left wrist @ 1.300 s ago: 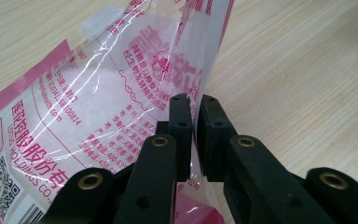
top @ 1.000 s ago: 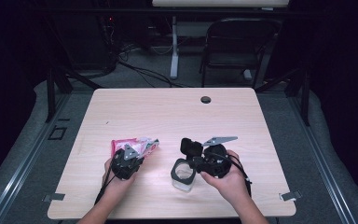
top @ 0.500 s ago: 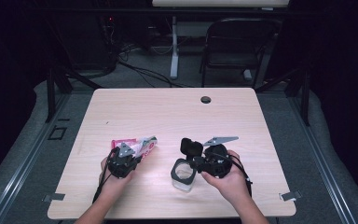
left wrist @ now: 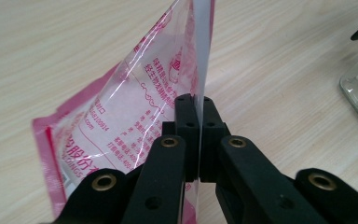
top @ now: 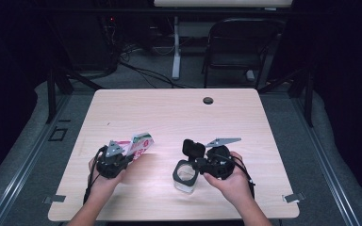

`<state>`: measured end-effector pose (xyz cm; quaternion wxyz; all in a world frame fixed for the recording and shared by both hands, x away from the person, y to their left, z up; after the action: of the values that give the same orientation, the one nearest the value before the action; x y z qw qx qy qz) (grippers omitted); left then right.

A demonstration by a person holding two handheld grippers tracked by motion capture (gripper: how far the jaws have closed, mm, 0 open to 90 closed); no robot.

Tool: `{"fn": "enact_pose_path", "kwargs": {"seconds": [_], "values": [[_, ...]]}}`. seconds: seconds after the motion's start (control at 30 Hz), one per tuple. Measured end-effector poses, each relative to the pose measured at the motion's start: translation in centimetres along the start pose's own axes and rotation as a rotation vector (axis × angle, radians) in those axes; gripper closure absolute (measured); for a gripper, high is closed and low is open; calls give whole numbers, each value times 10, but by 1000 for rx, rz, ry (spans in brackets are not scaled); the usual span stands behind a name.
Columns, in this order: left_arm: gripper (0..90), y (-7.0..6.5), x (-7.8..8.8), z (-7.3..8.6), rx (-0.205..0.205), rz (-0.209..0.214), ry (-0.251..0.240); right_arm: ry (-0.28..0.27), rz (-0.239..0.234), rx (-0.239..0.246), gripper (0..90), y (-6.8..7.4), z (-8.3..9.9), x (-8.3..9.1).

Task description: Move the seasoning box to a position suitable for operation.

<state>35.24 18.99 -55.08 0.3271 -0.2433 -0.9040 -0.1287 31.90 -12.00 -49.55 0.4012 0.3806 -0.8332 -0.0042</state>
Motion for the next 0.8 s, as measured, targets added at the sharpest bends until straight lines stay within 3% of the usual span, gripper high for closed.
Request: {"fn": "enact_pose_path", "kwargs": {"seconds": [0.13,0.4,0.67,0.8], "values": [[900,6,10,-3,-11,-25,-15,-10,-3,1,704,0,0,0],[900,16,20,-9,-2,-32,-24,-20,2,0,704,-1,0,1],[900,24,32,-23,-38,-61,-30,-21,8,-7,707,-3,0,2],[900,32,45,-37,-40,-95,-66,-33,9,-11,707,-4,-1,3]]}}
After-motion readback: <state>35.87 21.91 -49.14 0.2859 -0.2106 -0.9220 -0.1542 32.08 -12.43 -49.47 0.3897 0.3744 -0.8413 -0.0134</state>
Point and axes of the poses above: each handheld gripper's, and its own axes: x roughly backward along the jaws, z roughly out of its underside, y roughly to its left, the point moved 4 cm from there along -x, roughly forward along the jaws, and after that the axes turned 5 degrees about -z, right-handed, at the moved point
